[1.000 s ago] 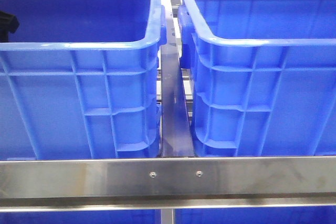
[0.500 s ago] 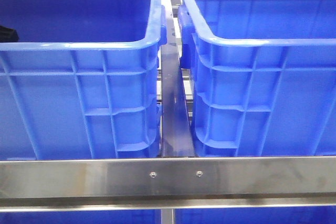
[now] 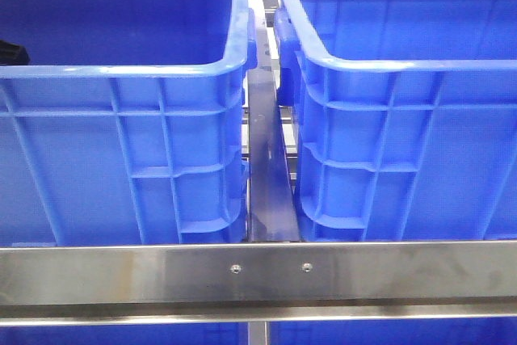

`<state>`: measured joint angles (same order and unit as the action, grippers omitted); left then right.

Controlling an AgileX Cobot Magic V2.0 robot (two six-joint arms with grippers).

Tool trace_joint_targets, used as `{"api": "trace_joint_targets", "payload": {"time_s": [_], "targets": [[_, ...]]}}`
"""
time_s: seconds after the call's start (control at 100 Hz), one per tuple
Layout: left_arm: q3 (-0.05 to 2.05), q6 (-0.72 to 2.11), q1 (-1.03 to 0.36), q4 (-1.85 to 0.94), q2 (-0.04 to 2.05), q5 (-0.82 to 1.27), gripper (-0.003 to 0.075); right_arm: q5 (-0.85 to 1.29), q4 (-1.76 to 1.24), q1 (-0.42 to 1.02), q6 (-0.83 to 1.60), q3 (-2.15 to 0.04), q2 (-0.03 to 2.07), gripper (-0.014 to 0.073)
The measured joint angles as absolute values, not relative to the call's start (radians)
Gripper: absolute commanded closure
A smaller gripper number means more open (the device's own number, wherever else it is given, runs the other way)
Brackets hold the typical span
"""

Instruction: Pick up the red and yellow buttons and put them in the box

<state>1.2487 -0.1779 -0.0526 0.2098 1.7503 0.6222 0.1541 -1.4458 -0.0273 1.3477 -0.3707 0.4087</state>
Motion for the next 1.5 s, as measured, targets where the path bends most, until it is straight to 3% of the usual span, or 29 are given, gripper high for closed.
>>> {"api": "trace_joint_targets", "payload": {"time_s": [0.3,0.68,1.19,1.5], "targets": [[1.249,-0.171,-0.053,0.196,1.632,0.692,0.0739,0.154,-1.446,-0.027,1.348,-0.371,0.409,0.0661],[1.177,-0.169,-0.098,0.175,1.261,0.756,0.0739,0.154,-1.446,-0.027,1.348,-0.371,0.409,0.0661],[1.000,-0.166,-0.369,0.131,0.830,0.810,0.0739,0.154,-1.446,-0.027,1.348,-0.371,0.409,0.0661],[0.993,-0.162,-0.601,0.116,0.774,0.813,0.0739,0.163,-1.446,-0.027,1.348,-0.371,0.409,0.0660]]}}
